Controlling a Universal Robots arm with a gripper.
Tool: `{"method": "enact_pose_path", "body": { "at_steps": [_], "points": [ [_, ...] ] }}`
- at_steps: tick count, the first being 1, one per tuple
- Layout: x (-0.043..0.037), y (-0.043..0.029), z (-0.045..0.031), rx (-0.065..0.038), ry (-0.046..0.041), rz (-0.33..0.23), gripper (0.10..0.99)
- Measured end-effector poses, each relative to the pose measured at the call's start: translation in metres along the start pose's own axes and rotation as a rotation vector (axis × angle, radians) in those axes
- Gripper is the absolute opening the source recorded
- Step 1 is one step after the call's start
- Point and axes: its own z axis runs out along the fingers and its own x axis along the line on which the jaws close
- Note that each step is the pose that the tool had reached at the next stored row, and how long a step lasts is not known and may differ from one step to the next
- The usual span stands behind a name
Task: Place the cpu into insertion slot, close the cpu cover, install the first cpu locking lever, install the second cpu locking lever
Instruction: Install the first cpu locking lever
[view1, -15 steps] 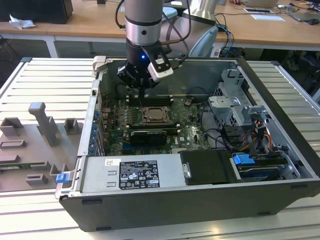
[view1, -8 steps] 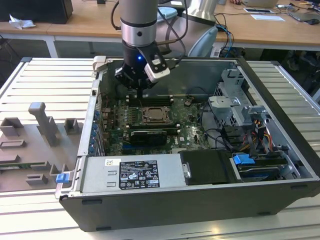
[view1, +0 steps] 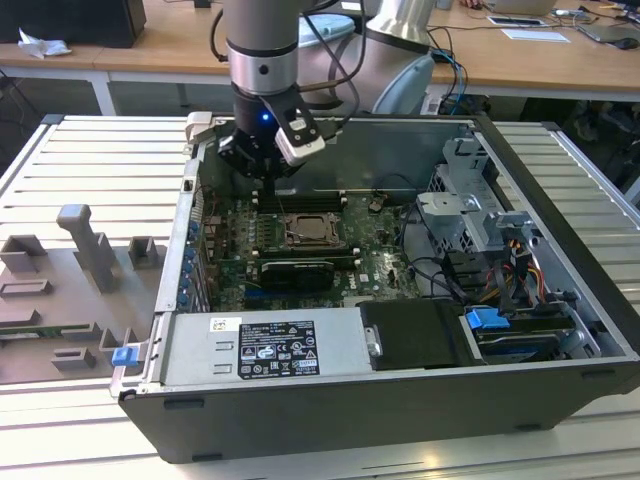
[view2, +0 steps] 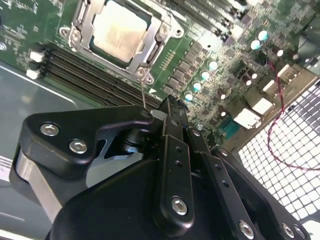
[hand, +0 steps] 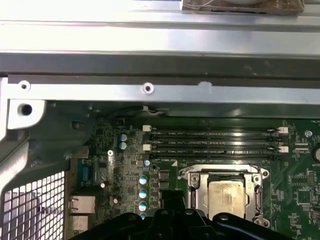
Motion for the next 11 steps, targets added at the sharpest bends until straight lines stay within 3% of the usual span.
{"method": "enact_pose_path", "body": {
  "at_steps": [6,11],
  "points": [
    [0.0050,0.0102,0.0036,0.000,0.0004,-0.005,0.106],
    [0.0013,0.0145,0.0042,0.000,0.0005,-0.006,0.106]
  ]
}}
